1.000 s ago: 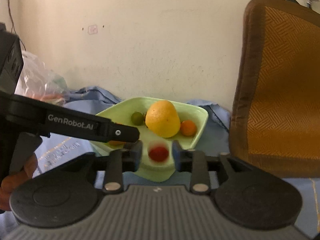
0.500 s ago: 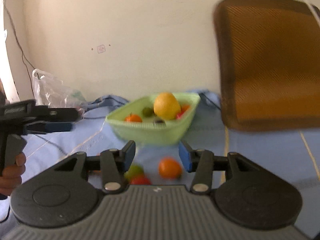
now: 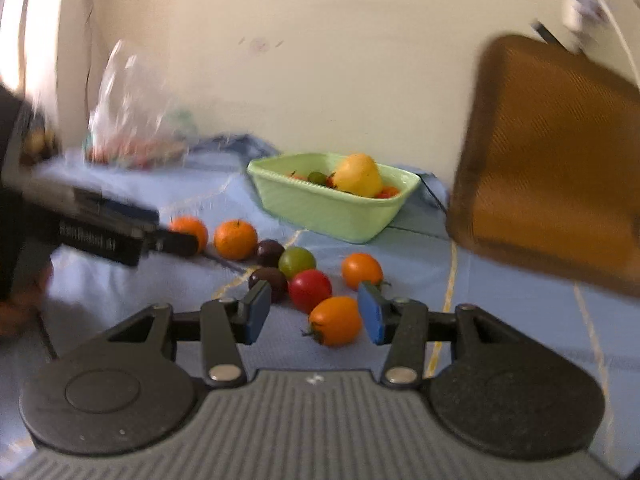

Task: Organize fruits
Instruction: 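Grasp a mandarin with the left gripper while the right grasps an orange cherry tomato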

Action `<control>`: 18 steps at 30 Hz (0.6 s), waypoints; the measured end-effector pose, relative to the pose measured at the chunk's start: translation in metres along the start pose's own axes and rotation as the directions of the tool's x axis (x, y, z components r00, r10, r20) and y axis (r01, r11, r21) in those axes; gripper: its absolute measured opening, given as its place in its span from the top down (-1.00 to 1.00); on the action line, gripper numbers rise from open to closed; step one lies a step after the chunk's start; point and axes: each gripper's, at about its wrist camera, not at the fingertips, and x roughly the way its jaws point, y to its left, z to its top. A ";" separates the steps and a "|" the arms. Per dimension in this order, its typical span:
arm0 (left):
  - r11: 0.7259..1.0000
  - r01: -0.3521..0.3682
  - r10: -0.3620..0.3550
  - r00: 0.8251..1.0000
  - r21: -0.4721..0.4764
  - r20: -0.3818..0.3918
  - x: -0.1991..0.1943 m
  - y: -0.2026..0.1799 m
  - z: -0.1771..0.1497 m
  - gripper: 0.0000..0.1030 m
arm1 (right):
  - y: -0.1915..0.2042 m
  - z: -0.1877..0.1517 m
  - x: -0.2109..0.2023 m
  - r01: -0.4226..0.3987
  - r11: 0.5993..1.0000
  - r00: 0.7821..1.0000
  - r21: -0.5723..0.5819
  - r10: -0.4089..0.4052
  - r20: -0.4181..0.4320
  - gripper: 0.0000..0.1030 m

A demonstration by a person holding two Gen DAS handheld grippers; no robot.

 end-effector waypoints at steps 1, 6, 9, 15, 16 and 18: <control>1.000 0.008 -0.008 1.000 -0.009 -0.012 0.002 0.002 -0.001 -0.40 | -0.002 -0.001 0.003 0.005 1.000 1.000 -0.012 -0.005 -0.016 0.02; 0.999 0.010 -0.011 0.999 -0.038 -0.043 0.005 0.004 -0.003 0.21 | -0.017 -0.008 0.018 0.014 0.998 0.997 0.056 -0.010 -0.076 0.09; 1.000 0.012 -0.013 0.999 -0.016 -0.040 -0.002 -0.002 -0.008 0.27 | -0.022 -0.013 0.019 0.003 0.992 0.996 0.123 0.009 -0.091 0.26; 0.994 0.105 -0.105 0.994 -0.008 -0.040 -0.038 -0.021 -0.036 0.27 | 0.007 -0.023 -0.019 -0.061 0.992 0.996 0.108 0.067 -0.052 0.27; 0.992 0.125 -0.125 0.991 -0.011 -0.040 -0.044 -0.024 -0.042 0.27 | 0.014 -0.025 -0.026 -0.083 0.992 0.995 0.100 0.088 -0.044 0.27; 0.987 0.160 -0.160 0.986 -0.013 -0.038 -0.059 -0.033 -0.055 0.27 | 0.027 -0.031 -0.041 -0.120 0.988 0.992 0.095 0.123 -0.025 0.27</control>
